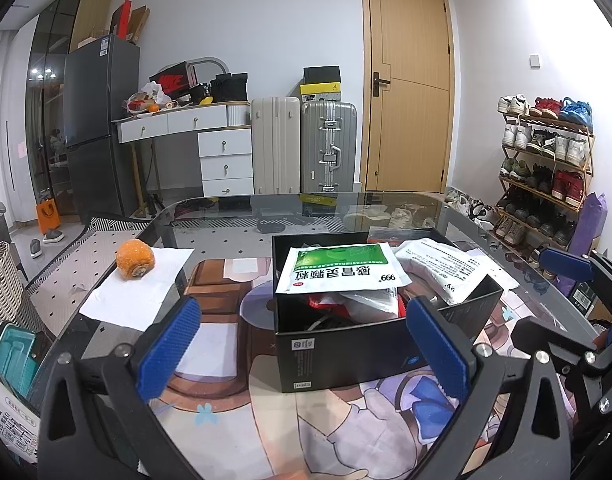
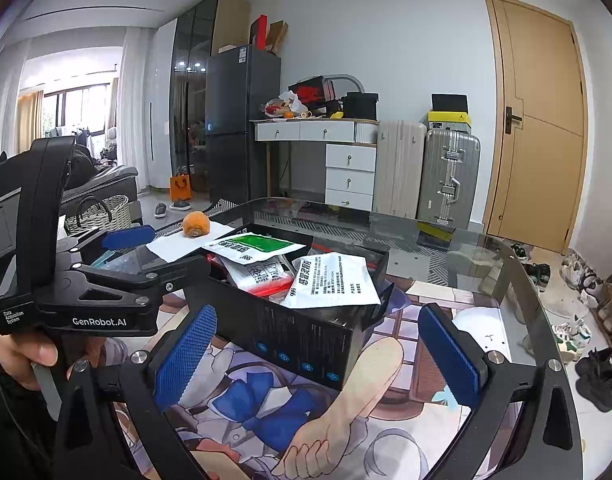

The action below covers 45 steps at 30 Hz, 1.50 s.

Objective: Organize soft objects

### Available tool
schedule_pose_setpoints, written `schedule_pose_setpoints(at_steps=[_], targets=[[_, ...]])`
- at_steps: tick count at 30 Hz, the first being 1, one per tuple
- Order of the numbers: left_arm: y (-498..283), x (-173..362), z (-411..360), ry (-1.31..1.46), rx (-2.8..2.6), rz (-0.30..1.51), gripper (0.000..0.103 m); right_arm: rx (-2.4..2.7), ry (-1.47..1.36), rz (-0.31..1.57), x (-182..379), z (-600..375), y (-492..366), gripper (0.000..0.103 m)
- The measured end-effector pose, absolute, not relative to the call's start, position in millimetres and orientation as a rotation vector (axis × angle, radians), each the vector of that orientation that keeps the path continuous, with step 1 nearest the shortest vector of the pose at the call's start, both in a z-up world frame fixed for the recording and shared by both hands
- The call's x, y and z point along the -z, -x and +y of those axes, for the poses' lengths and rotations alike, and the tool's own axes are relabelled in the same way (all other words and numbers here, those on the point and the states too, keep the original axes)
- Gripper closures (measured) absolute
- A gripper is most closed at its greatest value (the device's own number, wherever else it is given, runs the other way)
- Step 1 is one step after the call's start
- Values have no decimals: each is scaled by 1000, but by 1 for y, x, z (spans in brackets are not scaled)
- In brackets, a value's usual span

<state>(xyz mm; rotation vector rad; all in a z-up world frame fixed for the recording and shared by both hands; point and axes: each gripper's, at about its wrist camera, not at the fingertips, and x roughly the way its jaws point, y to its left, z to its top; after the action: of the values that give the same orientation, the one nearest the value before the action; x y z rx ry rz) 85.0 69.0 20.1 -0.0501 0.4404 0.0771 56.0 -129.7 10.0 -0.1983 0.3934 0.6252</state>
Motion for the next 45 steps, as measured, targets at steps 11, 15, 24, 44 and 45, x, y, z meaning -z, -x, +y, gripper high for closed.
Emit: schedule_pose_setpoints(at_steps=[11, 15, 24, 44, 45], targets=[[-85, -20, 69, 49, -76, 440, 0, -625, 199, 394, -10, -130, -56, 0], [-84, -21, 70, 47, -77, 441, 0, -626, 199, 394, -10, -129, -56, 0], [-85, -20, 69, 49, -77, 440, 0, -626, 200, 394, -10, -129, -56, 0], [-85, -22, 71, 46, -79, 442, 0, -627, 195, 397, -8, -132, -56, 0], [-84, -22, 72, 45, -77, 441, 0, -628, 197, 397, -8, -132, -56, 0]])
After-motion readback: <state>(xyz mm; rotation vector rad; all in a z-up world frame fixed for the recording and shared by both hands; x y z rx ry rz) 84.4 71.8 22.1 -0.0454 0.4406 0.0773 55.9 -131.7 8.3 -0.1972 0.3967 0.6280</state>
